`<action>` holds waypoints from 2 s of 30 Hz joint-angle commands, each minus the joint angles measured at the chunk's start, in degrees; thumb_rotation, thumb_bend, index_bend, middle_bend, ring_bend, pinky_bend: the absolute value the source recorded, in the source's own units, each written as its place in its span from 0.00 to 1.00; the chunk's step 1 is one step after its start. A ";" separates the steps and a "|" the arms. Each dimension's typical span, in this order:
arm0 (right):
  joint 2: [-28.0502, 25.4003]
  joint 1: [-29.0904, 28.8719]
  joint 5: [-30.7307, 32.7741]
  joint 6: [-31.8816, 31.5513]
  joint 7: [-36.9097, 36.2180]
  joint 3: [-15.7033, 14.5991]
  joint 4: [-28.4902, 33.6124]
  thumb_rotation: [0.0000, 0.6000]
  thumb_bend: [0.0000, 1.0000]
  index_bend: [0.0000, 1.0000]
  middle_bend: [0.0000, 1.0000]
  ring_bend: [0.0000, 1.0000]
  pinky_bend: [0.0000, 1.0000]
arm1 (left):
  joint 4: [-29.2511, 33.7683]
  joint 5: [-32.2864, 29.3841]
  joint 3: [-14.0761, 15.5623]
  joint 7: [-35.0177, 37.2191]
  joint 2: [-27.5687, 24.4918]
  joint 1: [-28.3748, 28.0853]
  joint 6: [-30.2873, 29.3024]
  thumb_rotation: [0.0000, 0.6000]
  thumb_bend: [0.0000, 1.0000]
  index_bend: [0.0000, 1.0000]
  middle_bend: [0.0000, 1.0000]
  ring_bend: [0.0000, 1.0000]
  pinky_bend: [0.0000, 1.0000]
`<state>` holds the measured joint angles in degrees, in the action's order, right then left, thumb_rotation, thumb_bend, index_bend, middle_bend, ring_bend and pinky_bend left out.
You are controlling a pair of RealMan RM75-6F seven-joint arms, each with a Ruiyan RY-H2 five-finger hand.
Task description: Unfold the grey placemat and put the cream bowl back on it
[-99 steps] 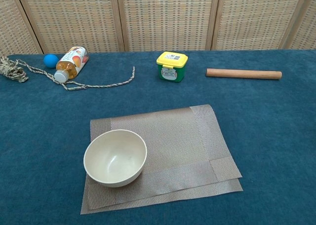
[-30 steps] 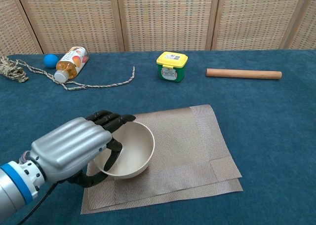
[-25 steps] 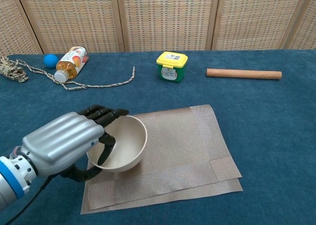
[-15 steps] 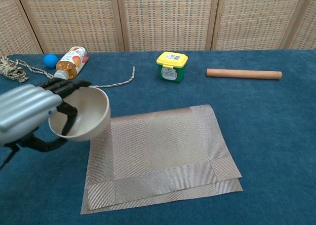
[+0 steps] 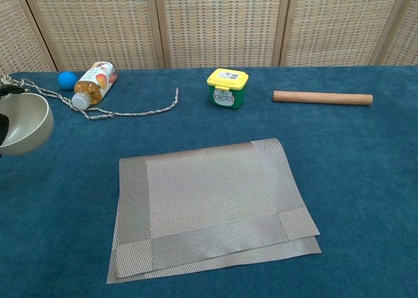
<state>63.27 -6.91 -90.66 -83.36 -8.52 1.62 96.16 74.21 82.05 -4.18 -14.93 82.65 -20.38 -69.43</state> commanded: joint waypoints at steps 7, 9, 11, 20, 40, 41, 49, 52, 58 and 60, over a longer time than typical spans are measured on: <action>-0.44 0.11 0.06 -0.19 -1.11 0.05 0.05 1.00 0.07 0.00 0.00 0.00 0.00 | -7.91 -2.73 1.17 3.06 3.57 0.02 3.98 1.00 0.40 0.63 0.00 0.00 0.00; -0.54 0.14 0.03 -0.24 -1.25 0.03 0.10 1.00 0.07 0.00 0.00 0.00 0.00 | -8.57 -2.99 1.36 2.93 3.87 0.04 4.38 1.00 0.40 0.62 0.00 0.00 0.00; -0.64 0.18 0.01 -0.36 -1.44 0.06 0.13 1.00 0.07 0.00 0.00 0.00 0.00 | -9.07 -3.29 1.52 2.84 4.09 0.11 4.69 1.00 0.40 0.60 0.00 0.00 0.00; -0.72 0.29 -0.08 -0.57 -1.54 0.06 0.23 1.00 0.07 0.00 0.00 0.00 0.00 | -7.27 -2.89 1.92 5.15 2.23 0.34 4.62 1.00 0.19 0.30 0.00 0.00 0.00; -1.09 0.25 0.51 -0.34 -2.82 0.33 0.08 1.00 0.07 0.00 0.00 0.00 0.00 | 15.83 10.64 6.79 -2.87 0.99 1.17 -3.80 1.00 0.20 0.29 0.00 0.00 0.00; -1.12 0.25 0.55 -0.31 -2.93 0.34 0.06 1.00 0.07 0.00 0.00 0.00 0.00 | 16.57 10.79 7.15 -4.37 1.53 1.20 -3.44 1.00 0.18 0.28 0.00 0.00 0.00; -1.33 0.16 0.45 -0.07 -3.54 0.26 -0.05 1.00 0.07 0.00 0.00 0.00 0.00 | 18.74 10.99 9.83 -14.16 7.06 2.00 -0.79 1.00 0.13 0.24 0.00 0.00 0.00; -1.38 0.10 0.60 0.14 -3.67 0.28 -0.07 1.00 0.07 0.00 0.00 0.00 0.00 | 18.29 11.37 10.70 -16.46 9.20 2.57 -0.63 1.00 0.13 0.24 0.00 0.00 0.00; -1.55 0.20 0.58 -0.08 -3.94 0.31 0.05 1.00 0.07 0.00 0.00 0.00 0.00 | 16.23 12.05 11.76 -19.36 12.69 3.35 -0.36 1.00 0.14 0.28 0.00 0.00 0.00; -1.64 0.24 0.55 -0.17 -4.10 0.31 0.08 1.00 0.07 0.00 0.00 0.00 0.00 | 15.67 11.77 11.77 -19.95 13.46 3.57 -0.22 1.00 0.14 0.28 0.00 0.00 0.00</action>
<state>61.64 -6.68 -90.11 -83.51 -12.61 1.92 96.22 90.22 93.94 7.49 -34.54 95.74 -17.01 -69.78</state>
